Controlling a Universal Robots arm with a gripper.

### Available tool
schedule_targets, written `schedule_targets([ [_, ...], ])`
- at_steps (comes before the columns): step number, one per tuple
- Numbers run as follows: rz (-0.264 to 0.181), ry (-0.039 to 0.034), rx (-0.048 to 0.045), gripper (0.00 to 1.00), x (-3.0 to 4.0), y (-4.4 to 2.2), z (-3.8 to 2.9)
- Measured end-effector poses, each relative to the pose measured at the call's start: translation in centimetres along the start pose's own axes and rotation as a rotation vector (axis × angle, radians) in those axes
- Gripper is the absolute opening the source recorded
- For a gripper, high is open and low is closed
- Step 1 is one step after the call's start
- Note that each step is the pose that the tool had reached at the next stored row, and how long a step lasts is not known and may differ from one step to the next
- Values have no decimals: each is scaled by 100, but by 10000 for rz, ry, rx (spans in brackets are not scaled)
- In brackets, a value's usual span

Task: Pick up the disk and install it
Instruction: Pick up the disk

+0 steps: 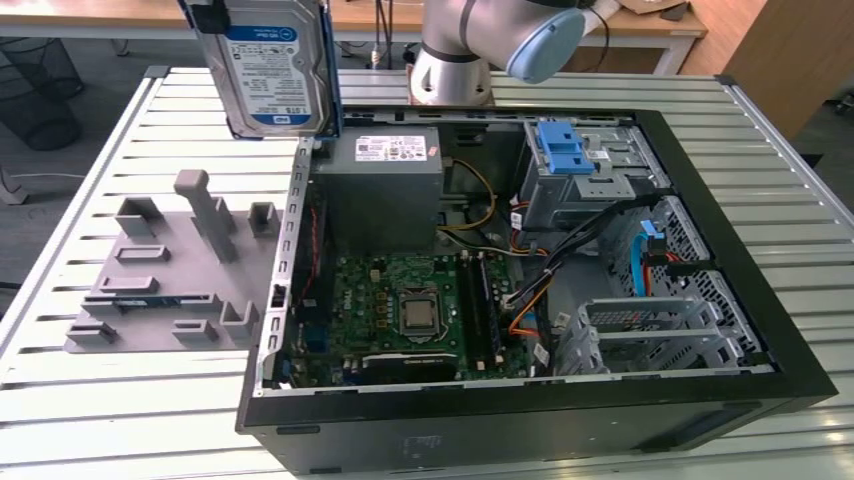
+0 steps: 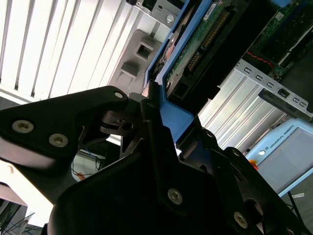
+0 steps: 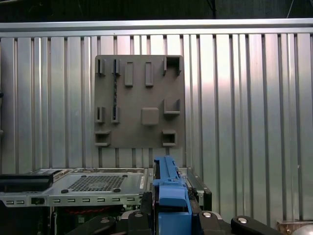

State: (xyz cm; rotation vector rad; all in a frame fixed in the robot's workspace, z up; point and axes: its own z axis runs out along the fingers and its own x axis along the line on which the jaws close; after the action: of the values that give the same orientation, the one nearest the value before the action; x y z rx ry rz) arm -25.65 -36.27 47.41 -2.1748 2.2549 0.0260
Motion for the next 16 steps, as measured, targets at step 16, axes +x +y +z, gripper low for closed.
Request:
schedule_targets([
  [16,0,0,1,36,-3,-75,0],
])
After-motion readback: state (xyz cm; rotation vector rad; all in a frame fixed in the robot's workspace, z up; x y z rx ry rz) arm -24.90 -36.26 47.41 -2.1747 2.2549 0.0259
